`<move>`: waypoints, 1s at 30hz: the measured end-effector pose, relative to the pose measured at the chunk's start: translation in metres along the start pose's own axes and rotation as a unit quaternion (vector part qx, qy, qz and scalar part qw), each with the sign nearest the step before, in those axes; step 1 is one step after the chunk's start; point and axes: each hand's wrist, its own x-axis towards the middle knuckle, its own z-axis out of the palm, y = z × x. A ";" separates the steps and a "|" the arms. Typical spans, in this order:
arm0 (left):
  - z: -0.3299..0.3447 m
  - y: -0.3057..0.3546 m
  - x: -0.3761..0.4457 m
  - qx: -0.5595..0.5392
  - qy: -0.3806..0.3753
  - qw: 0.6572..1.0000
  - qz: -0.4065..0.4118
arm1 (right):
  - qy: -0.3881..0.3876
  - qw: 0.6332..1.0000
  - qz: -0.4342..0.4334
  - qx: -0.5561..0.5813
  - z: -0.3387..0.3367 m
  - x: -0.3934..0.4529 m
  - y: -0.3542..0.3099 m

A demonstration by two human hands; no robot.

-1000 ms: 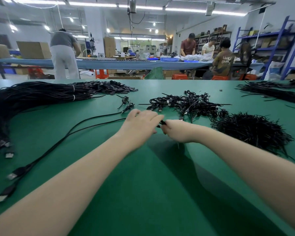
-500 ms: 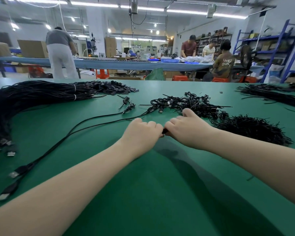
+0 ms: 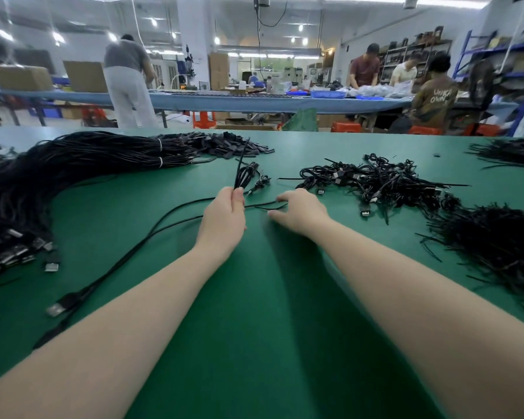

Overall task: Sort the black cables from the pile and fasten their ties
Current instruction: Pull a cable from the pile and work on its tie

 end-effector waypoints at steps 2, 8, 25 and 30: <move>0.000 -0.001 0.000 0.001 -0.005 1.000 -0.006 | 0.019 0.999 0.036 0.002 0.006 0.008 -0.001; -0.003 0.009 -0.006 0.029 -0.009 1.000 0.005 | -0.043 0.995 0.054 -0.066 0.001 0.011 -0.005; 0.018 0.036 -0.038 0.222 -0.160 0.951 0.141 | 0.245 0.944 -0.210 0.068 -0.026 -0.104 0.039; 0.026 0.038 -0.044 0.365 -0.126 0.900 0.203 | 0.266 0.927 -0.265 0.007 -0.025 -0.104 0.041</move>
